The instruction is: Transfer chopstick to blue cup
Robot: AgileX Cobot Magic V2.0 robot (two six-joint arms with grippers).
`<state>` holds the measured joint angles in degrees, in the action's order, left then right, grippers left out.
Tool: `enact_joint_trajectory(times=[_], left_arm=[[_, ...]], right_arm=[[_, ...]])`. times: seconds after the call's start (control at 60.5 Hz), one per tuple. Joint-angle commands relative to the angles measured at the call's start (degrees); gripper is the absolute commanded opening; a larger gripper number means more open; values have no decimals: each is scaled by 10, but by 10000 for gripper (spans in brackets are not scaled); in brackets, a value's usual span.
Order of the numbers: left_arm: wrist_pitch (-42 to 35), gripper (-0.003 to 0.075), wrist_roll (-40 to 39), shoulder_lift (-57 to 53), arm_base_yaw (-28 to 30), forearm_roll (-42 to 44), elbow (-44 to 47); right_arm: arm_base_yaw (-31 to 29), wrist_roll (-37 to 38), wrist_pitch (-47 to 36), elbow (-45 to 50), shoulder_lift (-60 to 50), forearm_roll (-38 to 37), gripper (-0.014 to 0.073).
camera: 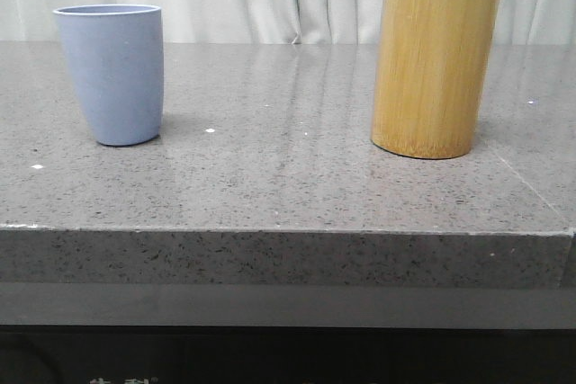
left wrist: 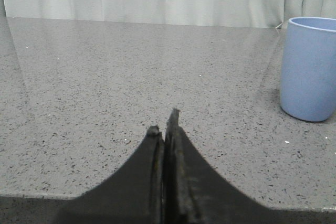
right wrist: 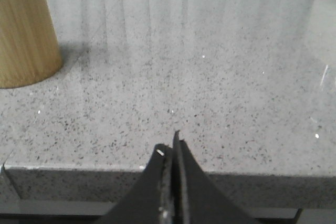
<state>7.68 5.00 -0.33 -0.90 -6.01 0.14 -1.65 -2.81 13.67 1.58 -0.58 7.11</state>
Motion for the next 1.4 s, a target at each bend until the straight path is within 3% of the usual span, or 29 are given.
enact_joint_trajectory(times=[0.0, 0.297, 0.512, 0.661, 0.843, 1.041, 1.206, 1.305, 1.355, 1.388], left_arm=[[-50, -19, -6, -13, 0, -5, 4], [-51, -19, -6, -13, 0, -5, 4], [-138, -19, -6, -13, 0, -53, -12], [-38, -19, -6, -1, 0, -67, -115], [82, -19, 0, 103, 0, -18, -266], [64, -19, 0, 248, 0, -16, -338], [45, -14, 0, 302, 0, -16, -344], [42, 82, 0, 307, 0, -16, -344], [42, 184, 0, 307, 0, -16, -344], [42, 291, 0, 307, 0, -16, -344]], right_arm=[[-4, -3, -58, -3, -12, 1, -87], [-4, -3, -65, -3, -12, 1, -87], [-4, -3, -106, -37, -12, 2, -87], [-4, -3, -94, -125, -7, 2, -87], [-4, -3, 3, -266, 82, 2, -87], [-3, -3, 62, -385, 223, 2, -87], [-2, -3, 62, -399, 272, 2, -83], [-2, -3, 62, -399, 272, 2, 15], [-2, -3, 62, -399, 272, 2, 116], [-2, -3, 64, -399, 272, 2, 208]])
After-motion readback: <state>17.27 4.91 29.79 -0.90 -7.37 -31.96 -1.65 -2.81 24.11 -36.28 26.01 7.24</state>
